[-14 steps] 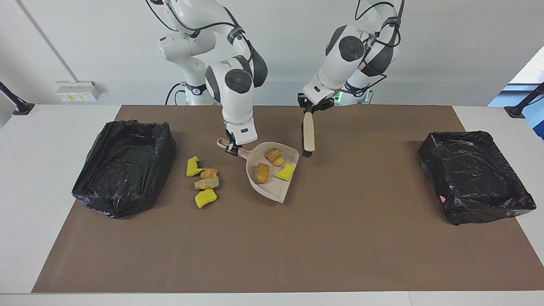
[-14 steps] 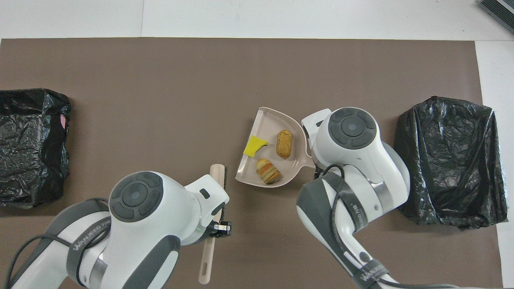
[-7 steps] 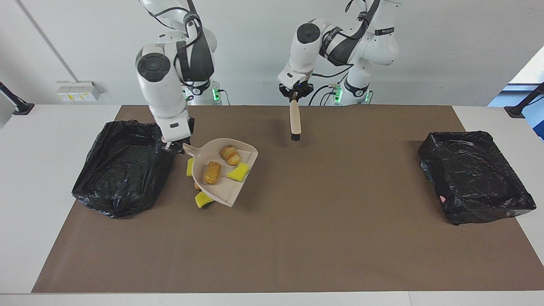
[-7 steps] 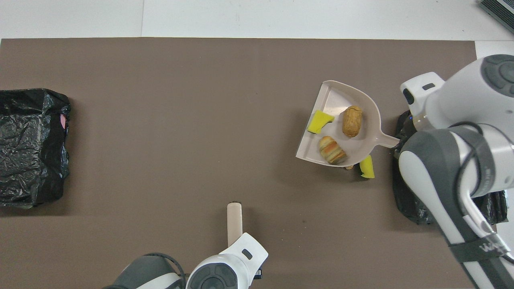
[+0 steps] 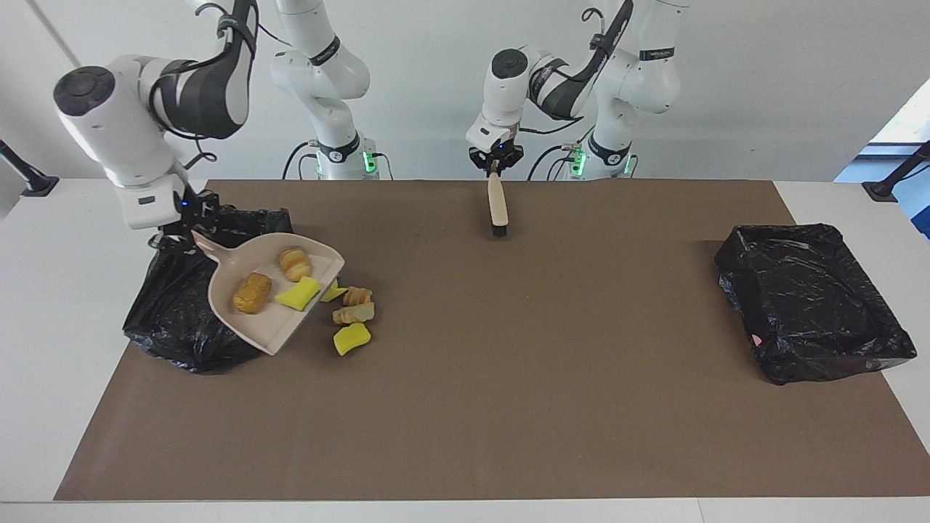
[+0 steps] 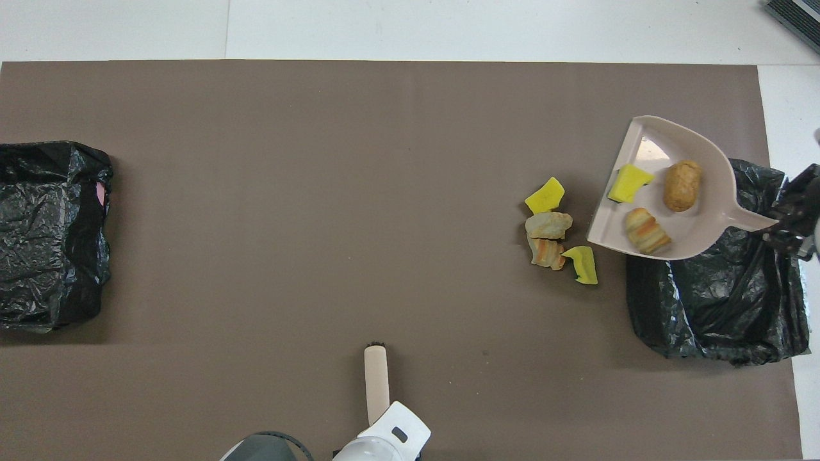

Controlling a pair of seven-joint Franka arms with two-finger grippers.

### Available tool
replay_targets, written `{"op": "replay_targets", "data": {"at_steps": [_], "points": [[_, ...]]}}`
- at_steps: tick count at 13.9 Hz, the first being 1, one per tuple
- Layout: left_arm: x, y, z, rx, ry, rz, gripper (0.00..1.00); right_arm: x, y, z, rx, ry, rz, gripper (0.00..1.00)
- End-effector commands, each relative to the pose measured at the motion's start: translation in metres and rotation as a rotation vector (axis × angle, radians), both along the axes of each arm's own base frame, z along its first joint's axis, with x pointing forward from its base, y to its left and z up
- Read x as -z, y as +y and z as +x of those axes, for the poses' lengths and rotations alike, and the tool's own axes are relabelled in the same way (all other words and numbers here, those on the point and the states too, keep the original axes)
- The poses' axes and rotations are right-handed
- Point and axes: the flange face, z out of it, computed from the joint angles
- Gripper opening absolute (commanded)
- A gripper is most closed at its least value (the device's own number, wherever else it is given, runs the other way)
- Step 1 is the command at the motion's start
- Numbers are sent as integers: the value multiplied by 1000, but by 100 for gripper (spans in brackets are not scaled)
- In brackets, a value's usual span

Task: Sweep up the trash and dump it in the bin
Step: 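Carry the loaded dustpan with the right gripper over the black bag, then tip the dustpan with the right gripper to dump scraps into the bag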

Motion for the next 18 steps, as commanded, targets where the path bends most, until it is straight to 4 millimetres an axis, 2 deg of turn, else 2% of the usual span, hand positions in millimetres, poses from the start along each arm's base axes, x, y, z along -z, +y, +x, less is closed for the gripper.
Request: {"op": "replay_targets", "data": {"at_steps": [1, 2, 4, 6, 9, 11, 12, 14, 15, 16, 17, 18], "points": [[1, 3, -4, -11, -29, -5, 0, -12, -58, -17, -49, -10, -87, 0], [2, 2, -5, -7, -29, -4, 0, -13, -77, -25, -53, 5, -117, 0], [11, 1, -12, 7, -27, 1, 0, -16, -102, -35, -99, 37, -200, 0], [20, 2, -12, 5, -40, -12, 0, -21, -111, -38, -176, 65, -317, 0], [24, 2, -12, 20, -35, -7, 0, -18, -96, -31, -254, 106, -436, 0], [24, 2, -13, 21, -32, -3, 8, -16, -87, -31, -301, 131, -497, 0], [24, 2, -12, 20, -30, -3, 10, -13, -73, -28, -342, 133, -528, 0], [23, 2, -8, 17, -23, 3, 38, -16, -65, -26, -362, 141, -610, 0], [26, 1, -5, 16, -11, 12, 61, -17, -58, -22, -376, 140, -631, 0], [22, -2, 1, 39, -10, 3, 79, -16, -54, -21, -376, 141, -635, 0], [15, -2, 14, 68, -13, -13, 93, -17, -52, -21, -377, 147, -648, 0], [11, 0, 30, 87, 1, -13, 100, -20, -48, -20, -378, 154, -680, 0]]}}
